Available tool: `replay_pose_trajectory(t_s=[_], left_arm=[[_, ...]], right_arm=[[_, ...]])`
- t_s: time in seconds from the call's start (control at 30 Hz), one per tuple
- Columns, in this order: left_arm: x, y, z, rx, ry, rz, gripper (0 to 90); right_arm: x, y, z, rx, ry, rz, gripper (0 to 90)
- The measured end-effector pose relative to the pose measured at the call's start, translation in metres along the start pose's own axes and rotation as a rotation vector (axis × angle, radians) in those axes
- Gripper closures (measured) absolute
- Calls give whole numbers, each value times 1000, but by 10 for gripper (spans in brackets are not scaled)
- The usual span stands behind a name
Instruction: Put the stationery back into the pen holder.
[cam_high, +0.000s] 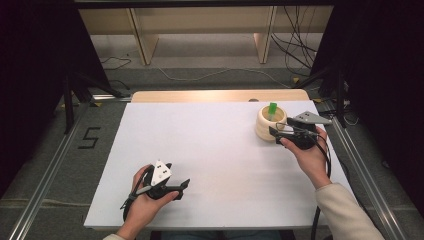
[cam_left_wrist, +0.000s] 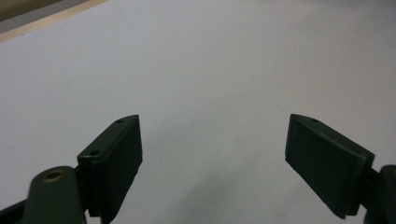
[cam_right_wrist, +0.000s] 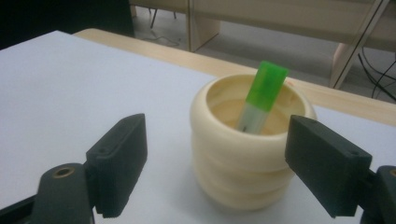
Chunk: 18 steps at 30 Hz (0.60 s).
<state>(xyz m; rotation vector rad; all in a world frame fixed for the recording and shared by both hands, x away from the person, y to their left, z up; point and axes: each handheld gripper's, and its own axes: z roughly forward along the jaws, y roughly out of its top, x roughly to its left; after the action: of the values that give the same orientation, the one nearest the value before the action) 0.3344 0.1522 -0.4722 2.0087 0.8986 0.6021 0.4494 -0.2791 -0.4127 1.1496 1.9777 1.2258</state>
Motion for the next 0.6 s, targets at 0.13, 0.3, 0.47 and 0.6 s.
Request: replay_pose_trajectory(t_s=[0.13,0.3,0.47,0.6], left_arm=[[0,0,0,1,-1,1,190],[-1,0,1,5,-3,-3,189],[-1,0,1,3,-2,-4,190],[-1,0,1,4,-2,-3,190]], right_arm=[[4,-7,-6,12,26,-8,214],[9,-15,-13,32,50,-13,210],[13,-23,-18,38,70,-17,209],[17,-29,-22,49,83,-24,205]])
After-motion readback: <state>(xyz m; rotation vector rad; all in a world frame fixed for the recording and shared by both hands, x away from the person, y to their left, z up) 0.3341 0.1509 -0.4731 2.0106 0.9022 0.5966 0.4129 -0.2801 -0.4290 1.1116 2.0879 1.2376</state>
